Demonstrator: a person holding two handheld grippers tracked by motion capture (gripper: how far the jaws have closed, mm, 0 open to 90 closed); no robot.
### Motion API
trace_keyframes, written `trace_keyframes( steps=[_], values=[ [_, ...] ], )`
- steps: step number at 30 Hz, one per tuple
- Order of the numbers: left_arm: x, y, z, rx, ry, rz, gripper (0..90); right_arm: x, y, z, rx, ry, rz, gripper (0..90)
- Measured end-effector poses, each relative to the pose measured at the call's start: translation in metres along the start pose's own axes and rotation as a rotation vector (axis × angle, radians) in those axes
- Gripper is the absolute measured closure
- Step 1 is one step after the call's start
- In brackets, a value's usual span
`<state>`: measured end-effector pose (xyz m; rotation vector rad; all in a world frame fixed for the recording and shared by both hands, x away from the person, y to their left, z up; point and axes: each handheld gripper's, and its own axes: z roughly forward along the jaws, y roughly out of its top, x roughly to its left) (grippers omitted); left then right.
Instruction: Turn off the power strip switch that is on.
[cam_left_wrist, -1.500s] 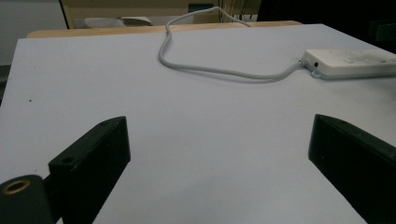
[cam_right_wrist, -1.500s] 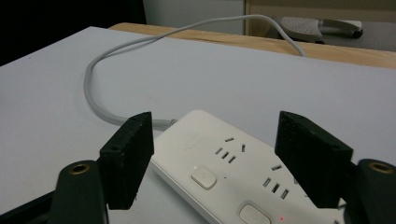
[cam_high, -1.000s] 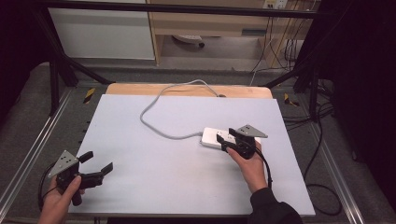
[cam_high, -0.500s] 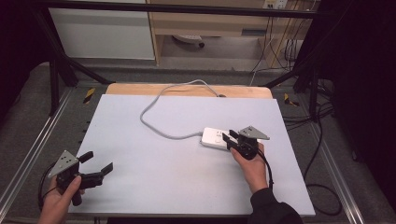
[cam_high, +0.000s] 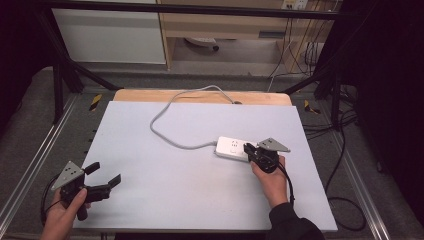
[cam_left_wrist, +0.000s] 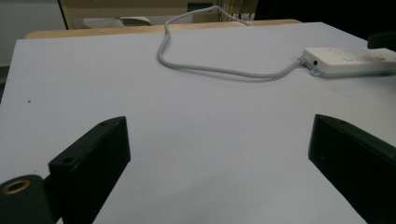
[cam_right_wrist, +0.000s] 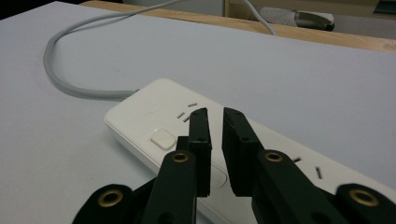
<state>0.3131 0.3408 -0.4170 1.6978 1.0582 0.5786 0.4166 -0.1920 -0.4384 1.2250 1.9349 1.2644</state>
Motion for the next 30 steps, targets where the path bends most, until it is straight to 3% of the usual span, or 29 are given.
trace_keyframes(
  steps=[11,30],
  values=[
    [-0.0003,0.0002,0.0000,0.002,0.001,0.012,5.6,-0.0017,-0.0047,-0.0016,0.013,-0.002,-0.012,90.0],
    [-0.0007,0.0003,0.0001,0.000,-0.002,0.012,5.6,0.0000,-0.0074,0.0002,0.027,0.000,-0.025,90.0]
  ],
)
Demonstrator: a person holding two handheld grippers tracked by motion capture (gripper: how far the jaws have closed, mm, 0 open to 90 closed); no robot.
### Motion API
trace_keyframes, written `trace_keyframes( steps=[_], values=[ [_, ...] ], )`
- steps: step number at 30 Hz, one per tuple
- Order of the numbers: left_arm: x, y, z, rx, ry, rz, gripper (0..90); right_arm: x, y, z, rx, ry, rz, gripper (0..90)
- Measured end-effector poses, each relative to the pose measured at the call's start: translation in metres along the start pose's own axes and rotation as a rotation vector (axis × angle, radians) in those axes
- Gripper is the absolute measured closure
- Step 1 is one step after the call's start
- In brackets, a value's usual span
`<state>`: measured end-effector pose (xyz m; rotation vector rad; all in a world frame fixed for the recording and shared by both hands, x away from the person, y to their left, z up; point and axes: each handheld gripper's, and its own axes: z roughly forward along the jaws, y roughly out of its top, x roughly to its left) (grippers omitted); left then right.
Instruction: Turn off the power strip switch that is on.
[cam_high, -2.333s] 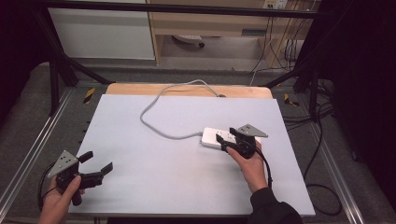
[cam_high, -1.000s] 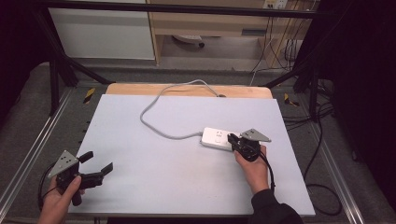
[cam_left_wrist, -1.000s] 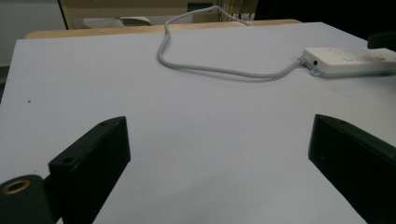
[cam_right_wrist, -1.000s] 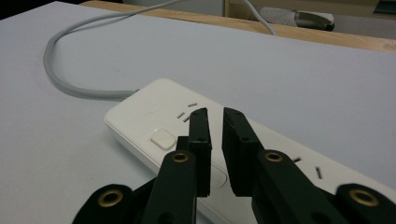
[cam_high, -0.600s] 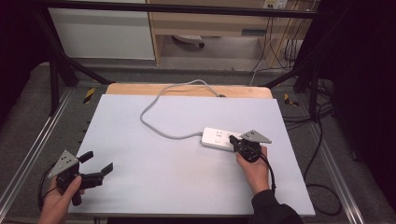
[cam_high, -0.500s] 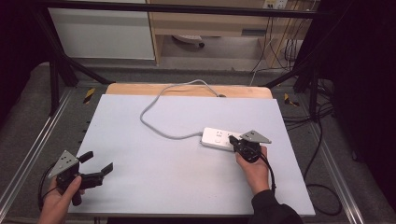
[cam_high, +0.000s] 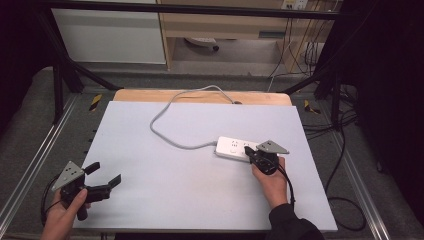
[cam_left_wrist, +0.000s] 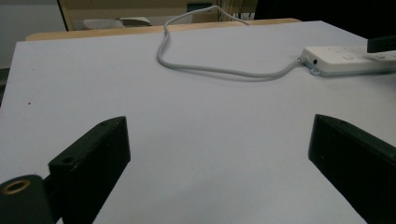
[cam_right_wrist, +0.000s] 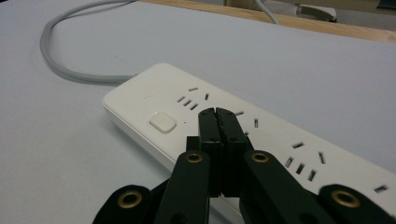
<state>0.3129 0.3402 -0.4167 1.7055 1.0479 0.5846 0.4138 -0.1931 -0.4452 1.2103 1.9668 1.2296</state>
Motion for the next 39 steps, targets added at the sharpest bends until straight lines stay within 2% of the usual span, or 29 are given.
trace_keyframes(
  steps=[39],
  values=[
    [-0.0006,-0.0002,0.0010,0.002,-0.003,0.002,5.6,0.0025,-0.0035,0.0078,0.026,-0.005,-0.014,90.0]
  ],
)
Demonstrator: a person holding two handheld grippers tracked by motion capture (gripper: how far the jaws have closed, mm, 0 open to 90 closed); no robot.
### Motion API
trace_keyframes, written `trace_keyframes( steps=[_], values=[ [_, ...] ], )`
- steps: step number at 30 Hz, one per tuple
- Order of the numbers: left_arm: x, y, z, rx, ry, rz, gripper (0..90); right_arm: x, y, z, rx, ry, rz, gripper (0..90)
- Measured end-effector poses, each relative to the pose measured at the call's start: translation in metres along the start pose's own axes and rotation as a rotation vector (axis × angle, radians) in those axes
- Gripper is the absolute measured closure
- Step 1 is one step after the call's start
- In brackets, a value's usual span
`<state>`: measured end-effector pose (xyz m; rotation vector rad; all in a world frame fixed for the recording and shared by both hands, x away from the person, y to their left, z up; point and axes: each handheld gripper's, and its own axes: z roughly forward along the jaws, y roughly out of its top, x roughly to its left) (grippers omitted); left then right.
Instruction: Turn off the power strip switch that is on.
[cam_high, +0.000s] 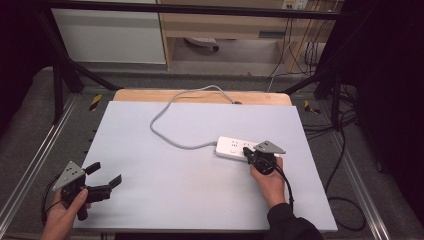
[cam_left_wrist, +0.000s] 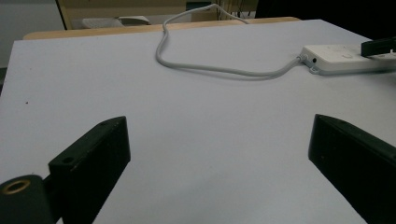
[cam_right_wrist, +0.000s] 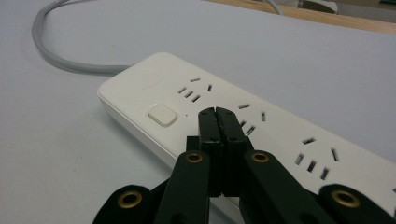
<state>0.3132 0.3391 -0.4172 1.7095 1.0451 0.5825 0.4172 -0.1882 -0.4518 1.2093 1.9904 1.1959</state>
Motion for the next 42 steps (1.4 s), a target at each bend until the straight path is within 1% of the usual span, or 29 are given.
trace_keyframes(
  steps=[8,11,20,22,42],
  values=[
    [-0.0003,-0.0002,0.0003,0.001,-0.001,-0.002,5.6,0.0012,0.0000,0.0002,0.001,-0.008,0.004,90.0],
    [-0.0004,-0.0002,0.0003,0.001,-0.002,-0.002,5.6,0.0015,-0.0001,0.0000,0.002,-0.003,0.012,90.0],
    [-0.0004,-0.0002,0.0003,0.002,0.000,0.000,5.6,0.0012,0.0002,0.0008,0.003,0.000,0.004,90.0],
    [-0.0004,-0.0003,0.0005,0.002,0.000,-0.002,5.6,0.0009,0.0006,0.0008,0.006,0.004,0.012,90.0],
    [-0.0004,-0.0004,0.0005,0.006,0.001,0.001,5.6,0.0014,0.0007,0.0008,0.008,0.002,0.011,90.0]
  ],
)
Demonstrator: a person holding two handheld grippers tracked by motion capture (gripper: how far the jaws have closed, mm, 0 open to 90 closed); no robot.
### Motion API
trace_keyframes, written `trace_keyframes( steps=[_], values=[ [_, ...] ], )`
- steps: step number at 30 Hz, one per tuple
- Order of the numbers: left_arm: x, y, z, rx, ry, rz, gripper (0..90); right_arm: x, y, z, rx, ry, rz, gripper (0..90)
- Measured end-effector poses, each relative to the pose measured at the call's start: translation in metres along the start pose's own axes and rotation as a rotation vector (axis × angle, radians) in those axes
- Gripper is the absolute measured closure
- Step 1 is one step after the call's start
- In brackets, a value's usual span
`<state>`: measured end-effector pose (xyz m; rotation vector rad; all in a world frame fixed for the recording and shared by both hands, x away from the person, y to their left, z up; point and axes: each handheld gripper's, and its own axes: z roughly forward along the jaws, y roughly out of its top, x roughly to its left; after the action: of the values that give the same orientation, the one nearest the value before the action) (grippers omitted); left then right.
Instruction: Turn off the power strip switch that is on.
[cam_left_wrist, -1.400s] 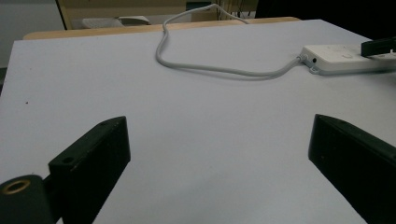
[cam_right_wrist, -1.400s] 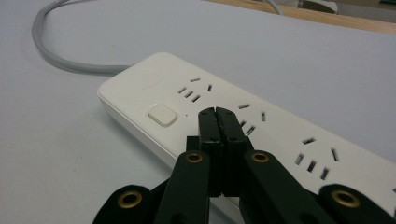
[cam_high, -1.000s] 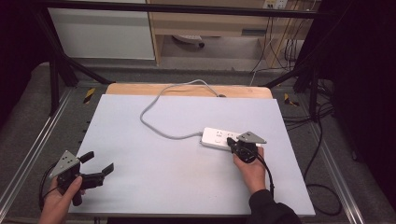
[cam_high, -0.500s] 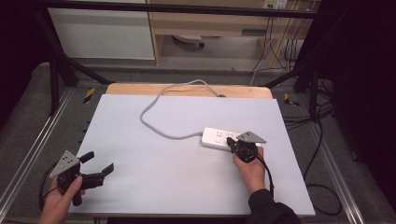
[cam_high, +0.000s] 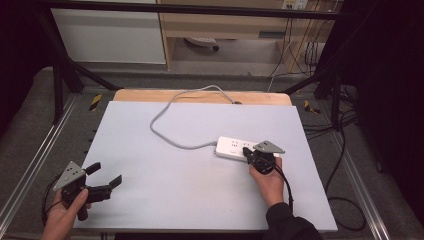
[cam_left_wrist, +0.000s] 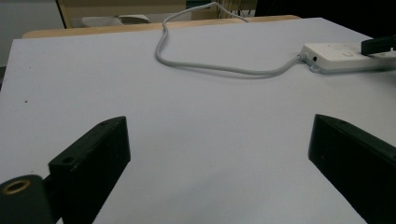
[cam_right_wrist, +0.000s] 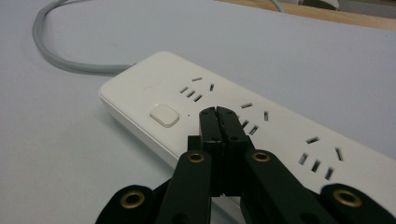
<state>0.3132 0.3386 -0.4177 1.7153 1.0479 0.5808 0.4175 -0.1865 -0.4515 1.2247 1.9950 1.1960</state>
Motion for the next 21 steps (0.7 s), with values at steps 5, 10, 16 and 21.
trace_keyframes(
  steps=[5,10,16,21],
  values=[
    [-0.0001,0.0000,0.0000,0.000,0.000,0.000,5.6,0.0001,0.0000,0.0001,0.000,-0.001,-0.002,90.0],
    [-0.0001,-0.0001,0.0000,0.001,0.001,-0.001,5.6,0.0001,-0.0001,0.0001,0.000,-0.001,-0.002,90.0],
    [-0.0001,-0.0002,0.0000,0.001,0.002,-0.001,5.6,0.0001,-0.0001,0.0001,-0.001,-0.001,-0.005,90.0],
    [-0.0001,-0.0002,0.0001,0.002,0.001,0.000,5.6,0.0002,0.0001,0.0001,0.003,-0.002,-0.015,90.0]
  ],
)
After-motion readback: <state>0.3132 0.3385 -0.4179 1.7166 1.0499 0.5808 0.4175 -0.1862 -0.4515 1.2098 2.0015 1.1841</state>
